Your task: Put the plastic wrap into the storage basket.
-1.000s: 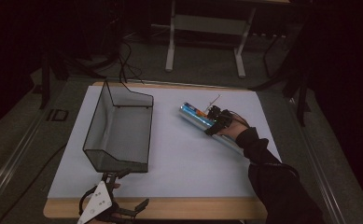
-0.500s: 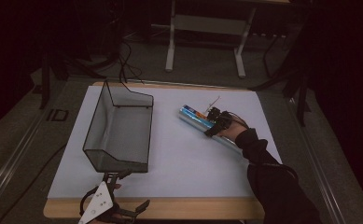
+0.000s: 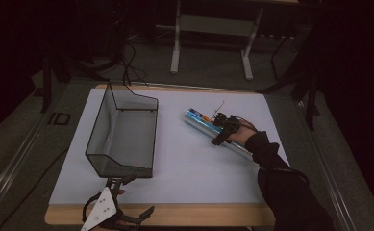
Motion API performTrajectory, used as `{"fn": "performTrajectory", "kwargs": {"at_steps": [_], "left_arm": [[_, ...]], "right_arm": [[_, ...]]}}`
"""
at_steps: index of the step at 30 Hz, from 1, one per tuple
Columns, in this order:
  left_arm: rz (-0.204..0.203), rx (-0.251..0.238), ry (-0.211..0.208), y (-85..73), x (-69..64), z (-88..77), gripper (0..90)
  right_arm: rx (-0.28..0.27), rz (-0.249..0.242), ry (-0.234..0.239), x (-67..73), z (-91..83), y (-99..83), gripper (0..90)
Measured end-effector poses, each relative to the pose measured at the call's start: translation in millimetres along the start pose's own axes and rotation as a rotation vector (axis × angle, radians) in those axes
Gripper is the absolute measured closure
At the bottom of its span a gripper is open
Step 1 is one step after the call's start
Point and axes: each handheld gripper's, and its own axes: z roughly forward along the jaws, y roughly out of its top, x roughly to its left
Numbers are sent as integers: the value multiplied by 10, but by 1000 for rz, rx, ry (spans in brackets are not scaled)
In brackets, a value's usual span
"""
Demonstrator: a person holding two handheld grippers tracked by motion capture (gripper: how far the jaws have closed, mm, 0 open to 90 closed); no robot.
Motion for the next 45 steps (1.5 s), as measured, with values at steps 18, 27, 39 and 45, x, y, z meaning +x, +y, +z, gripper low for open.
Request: {"fn": "performTrajectory", "kwargs": {"at_steps": [18, 27, 39, 45], "left_arm": [[1, 1, -6, 6, -14, -9, 4], [2, 2, -7, 4, -15, -20, 4], [3, 10, -10, -1, -16, -11, 4], [-1, 11, -14, -5, -14, -5, 4]], "right_arm": [[45, 0, 18, 8, -327, -9, 101], [59, -1, 22, -24, -151, 36, 130], [80, -9, 7, -68, 16, 52, 231], [100, 0, 5, -73, 92, 49, 303]]}}
